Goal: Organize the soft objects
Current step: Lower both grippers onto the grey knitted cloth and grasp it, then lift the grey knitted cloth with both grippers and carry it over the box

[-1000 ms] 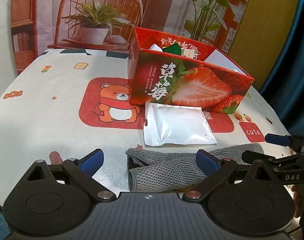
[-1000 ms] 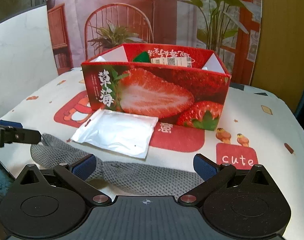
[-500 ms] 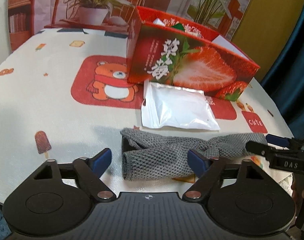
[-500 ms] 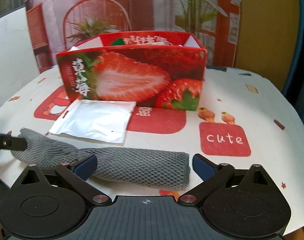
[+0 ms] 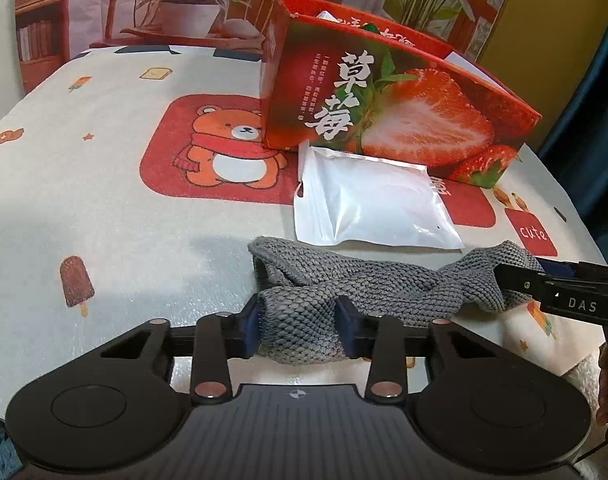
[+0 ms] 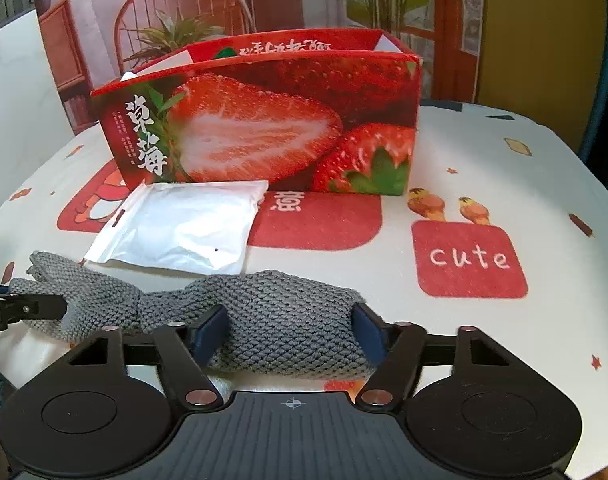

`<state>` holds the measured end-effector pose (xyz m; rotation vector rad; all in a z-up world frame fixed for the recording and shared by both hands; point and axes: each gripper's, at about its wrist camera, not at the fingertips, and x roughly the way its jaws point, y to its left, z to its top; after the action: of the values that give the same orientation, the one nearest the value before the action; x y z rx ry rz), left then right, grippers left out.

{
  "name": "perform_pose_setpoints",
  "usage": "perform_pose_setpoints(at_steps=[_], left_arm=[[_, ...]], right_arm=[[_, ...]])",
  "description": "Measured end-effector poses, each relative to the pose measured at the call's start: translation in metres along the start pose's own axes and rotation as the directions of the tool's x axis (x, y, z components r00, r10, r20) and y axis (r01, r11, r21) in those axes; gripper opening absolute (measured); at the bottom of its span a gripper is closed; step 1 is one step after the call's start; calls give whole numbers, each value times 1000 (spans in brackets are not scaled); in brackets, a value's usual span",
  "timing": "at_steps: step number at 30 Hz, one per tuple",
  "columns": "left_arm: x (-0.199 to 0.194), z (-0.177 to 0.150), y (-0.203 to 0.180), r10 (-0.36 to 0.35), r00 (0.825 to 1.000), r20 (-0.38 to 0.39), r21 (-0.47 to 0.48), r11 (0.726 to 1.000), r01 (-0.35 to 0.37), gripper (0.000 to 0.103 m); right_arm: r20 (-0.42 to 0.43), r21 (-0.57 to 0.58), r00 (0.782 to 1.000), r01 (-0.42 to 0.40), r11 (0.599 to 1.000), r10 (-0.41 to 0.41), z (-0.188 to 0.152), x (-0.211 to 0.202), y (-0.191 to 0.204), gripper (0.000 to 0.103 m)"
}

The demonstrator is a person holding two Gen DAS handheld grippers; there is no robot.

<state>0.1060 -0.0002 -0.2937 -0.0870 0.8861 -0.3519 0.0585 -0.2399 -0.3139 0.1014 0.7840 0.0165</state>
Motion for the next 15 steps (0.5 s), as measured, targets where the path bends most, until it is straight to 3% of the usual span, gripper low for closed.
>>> perform_pose_setpoints(at_steps=[7,15], left_arm=[[4,7,4,16,1000,13,-16,1000,-16,33],[-3,11,2,1,999,40,-6,1000,-1,20]], right_arm=[[-6,-37,1000,-28,999,28,12,13,9,37],[6,-53,999,-54,997,54,18,13,16,22]])
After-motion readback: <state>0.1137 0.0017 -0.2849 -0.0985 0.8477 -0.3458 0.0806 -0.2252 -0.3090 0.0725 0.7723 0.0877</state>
